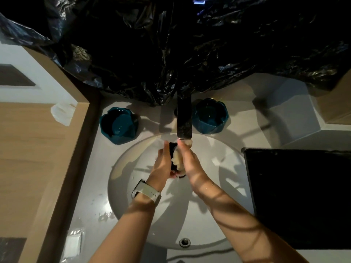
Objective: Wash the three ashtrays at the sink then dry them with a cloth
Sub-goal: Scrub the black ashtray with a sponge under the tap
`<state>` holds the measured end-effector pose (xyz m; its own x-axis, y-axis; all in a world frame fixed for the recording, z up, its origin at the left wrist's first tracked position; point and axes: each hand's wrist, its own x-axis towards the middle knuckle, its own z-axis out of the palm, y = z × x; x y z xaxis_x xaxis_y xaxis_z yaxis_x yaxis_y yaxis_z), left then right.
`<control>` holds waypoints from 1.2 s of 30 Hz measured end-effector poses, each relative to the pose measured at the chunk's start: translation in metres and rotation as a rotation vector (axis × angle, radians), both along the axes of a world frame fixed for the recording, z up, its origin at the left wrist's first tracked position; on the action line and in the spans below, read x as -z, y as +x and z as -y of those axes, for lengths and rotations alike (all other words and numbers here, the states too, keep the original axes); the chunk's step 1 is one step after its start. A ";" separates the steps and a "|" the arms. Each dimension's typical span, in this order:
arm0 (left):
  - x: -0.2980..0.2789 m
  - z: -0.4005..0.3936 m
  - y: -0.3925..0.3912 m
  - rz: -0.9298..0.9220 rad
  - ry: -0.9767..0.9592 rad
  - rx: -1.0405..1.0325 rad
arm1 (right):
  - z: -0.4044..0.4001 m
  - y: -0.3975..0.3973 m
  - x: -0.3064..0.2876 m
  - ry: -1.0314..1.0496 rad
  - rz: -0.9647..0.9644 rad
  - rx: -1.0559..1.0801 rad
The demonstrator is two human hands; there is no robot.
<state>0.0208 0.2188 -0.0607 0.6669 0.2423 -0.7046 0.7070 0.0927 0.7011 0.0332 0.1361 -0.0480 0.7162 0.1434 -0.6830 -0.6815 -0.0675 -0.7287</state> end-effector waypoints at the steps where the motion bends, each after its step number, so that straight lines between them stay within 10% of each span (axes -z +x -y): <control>1: -0.002 0.000 0.002 -0.060 -0.082 -0.047 | 0.000 -0.003 0.004 -0.022 0.031 -0.010; 15: 0.014 0.009 -0.025 0.291 0.387 0.150 | 0.019 0.005 0.003 0.296 -0.149 0.099; 26: 0.002 -0.015 -0.018 0.189 -0.286 0.171 | 0.034 -0.010 0.007 0.088 0.229 -0.183; 36: 0.003 -0.026 -0.026 0.300 -0.356 0.246 | 0.041 0.007 0.001 0.191 0.113 -0.017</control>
